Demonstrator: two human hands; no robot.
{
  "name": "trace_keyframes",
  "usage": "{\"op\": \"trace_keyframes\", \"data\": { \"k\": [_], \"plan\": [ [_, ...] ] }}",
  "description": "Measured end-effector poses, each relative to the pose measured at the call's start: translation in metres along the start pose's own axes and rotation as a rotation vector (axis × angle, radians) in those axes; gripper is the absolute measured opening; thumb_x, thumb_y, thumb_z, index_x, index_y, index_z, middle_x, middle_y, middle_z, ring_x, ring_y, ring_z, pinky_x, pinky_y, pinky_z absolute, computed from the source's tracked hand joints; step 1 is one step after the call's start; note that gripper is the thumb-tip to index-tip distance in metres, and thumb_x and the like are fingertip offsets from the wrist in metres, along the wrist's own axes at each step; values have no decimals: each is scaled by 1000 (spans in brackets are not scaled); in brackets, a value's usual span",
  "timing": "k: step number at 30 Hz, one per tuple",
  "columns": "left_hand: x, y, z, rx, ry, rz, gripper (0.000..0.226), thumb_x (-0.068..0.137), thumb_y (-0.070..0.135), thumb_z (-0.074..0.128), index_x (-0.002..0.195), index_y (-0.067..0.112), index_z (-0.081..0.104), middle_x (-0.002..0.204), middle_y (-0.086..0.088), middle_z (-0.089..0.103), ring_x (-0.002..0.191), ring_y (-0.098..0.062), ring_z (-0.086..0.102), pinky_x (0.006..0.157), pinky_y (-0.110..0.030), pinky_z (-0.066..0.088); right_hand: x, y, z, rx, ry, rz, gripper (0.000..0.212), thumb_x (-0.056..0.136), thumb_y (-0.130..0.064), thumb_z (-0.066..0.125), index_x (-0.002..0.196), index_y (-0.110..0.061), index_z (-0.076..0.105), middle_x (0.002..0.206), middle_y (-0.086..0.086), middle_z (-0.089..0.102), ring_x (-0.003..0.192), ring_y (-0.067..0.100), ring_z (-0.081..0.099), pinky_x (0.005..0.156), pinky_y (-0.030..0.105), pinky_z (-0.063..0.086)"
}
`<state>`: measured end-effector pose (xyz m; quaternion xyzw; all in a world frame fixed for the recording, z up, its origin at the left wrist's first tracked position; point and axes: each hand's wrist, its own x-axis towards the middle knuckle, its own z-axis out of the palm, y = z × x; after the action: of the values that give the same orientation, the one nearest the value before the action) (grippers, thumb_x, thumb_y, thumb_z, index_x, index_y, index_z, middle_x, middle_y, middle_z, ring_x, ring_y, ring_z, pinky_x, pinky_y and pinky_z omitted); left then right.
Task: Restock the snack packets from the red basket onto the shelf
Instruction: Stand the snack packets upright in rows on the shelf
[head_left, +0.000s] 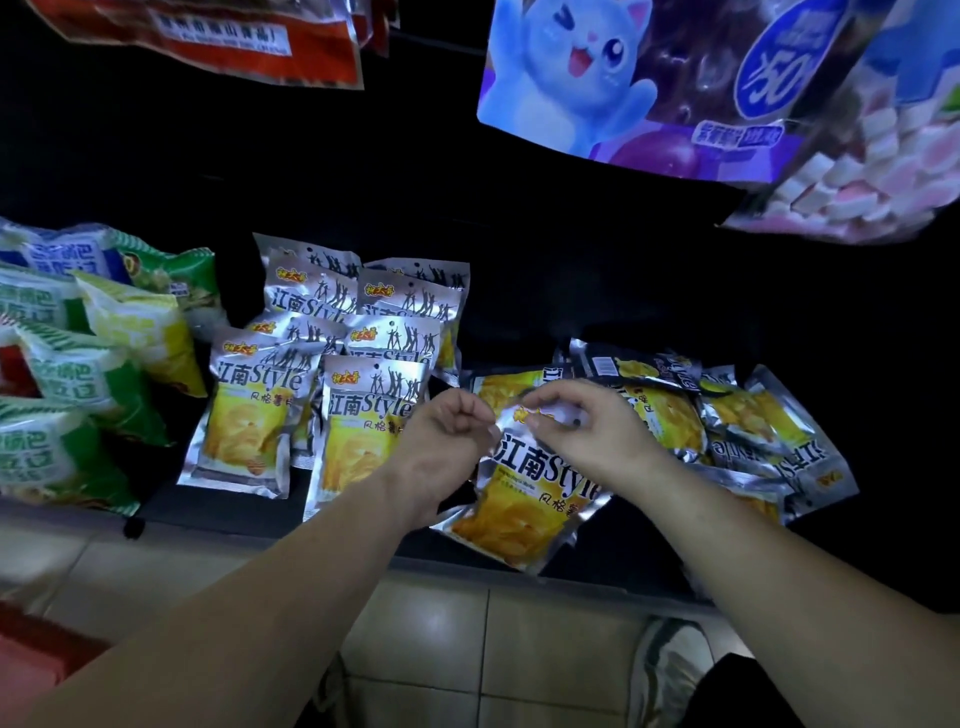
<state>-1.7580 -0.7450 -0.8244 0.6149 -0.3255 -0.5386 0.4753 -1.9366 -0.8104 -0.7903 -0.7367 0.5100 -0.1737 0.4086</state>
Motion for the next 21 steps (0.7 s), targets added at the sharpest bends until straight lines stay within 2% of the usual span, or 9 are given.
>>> {"op": "trace_keyframes", "data": {
  "k": [2, 5, 8, 9, 10, 12, 16, 19, 21],
  "plan": [
    [1, -1, 3, 8, -43, 5, 19, 90, -4, 70, 91, 14, 62, 79, -11, 67, 68, -12, 62, 61, -21, 49, 2, -1, 2, 20, 11, 6, 22, 92, -33, 71, 105, -51, 70, 114, -23, 68, 92, 9, 69, 88, 40, 58],
    [-1, -5, 4, 14, -82, -12, 22, 88, 3, 76, 97, 14, 60, 84, -11, 67, 73, -16, 62, 67, -28, 50, 3, 0, 2, 45, 44, 24, 32, 95, -22, 69, 102, -53, 72, 92, -21, 70, 63, 1, 52, 72, 37, 53],
    [-5, -10, 4, 82, -137, -32, 30, 84, 1, 79, 103, 12, 58, 89, -15, 71, 75, -13, 65, 64, -24, 53, 0, 0, 1, 133, 80, 67, 34, 98, -15, 66, 101, -48, 75, 70, -12, 69, 57, 30, 56, 66, 57, 61],
    [-8, -12, 5, 142, -151, -14, 29, 85, 1, 78, 104, 12, 59, 93, -16, 72, 76, -13, 66, 64, -23, 53, -1, 0, 2, 134, 82, 69, 35, 98, -14, 65, 101, -47, 75, 72, -10, 70, 56, 33, 56, 63, 55, 62],
    [-10, -15, 6, 216, -169, 14, 27, 86, 1, 76, 103, 13, 59, 95, -16, 72, 79, -13, 66, 64, -22, 54, -3, -1, 2, 123, 83, 67, 35, 99, -13, 63, 101, -45, 75, 73, -8, 70, 50, 27, 53, 56, 45, 61],
    [-11, -20, 8, 318, -207, 58, 27, 89, -5, 69, 103, 16, 59, 96, -12, 70, 86, -15, 65, 66, -17, 53, -5, -1, 0, 139, 107, 76, 35, 101, -9, 58, 104, -39, 75, 75, -9, 69, 39, 14, 40, 44, 27, 42],
    [-10, -32, 3, 310, -211, 43, 38, 87, -10, 67, 104, 22, 58, 99, -4, 68, 86, -18, 67, 69, -18, 54, -5, 2, -12, 216, 162, 109, 32, 102, -7, 58, 106, -34, 75, 90, -6, 71, 40, 15, 38, 42, 24, 37],
    [-9, -39, -1, 360, -172, 87, 35, 86, -6, 71, 99, 24, 62, 87, -3, 74, 83, -15, 71, 77, -29, 60, -6, 10, -14, 190, 209, 120, 33, 103, -8, 55, 105, -36, 72, 99, -7, 72, 38, 10, 36, 40, 23, 33],
    [-7, -39, -1, 346, -129, 114, 31, 85, -5, 74, 94, 23, 65, 81, -3, 76, 77, -13, 71, 74, -30, 59, -8, 14, -14, 117, 245, 124, 32, 103, -9, 53, 101, -38, 67, 105, -10, 70, 39, 12, 37, 41, 24, 33]
  ]
}}
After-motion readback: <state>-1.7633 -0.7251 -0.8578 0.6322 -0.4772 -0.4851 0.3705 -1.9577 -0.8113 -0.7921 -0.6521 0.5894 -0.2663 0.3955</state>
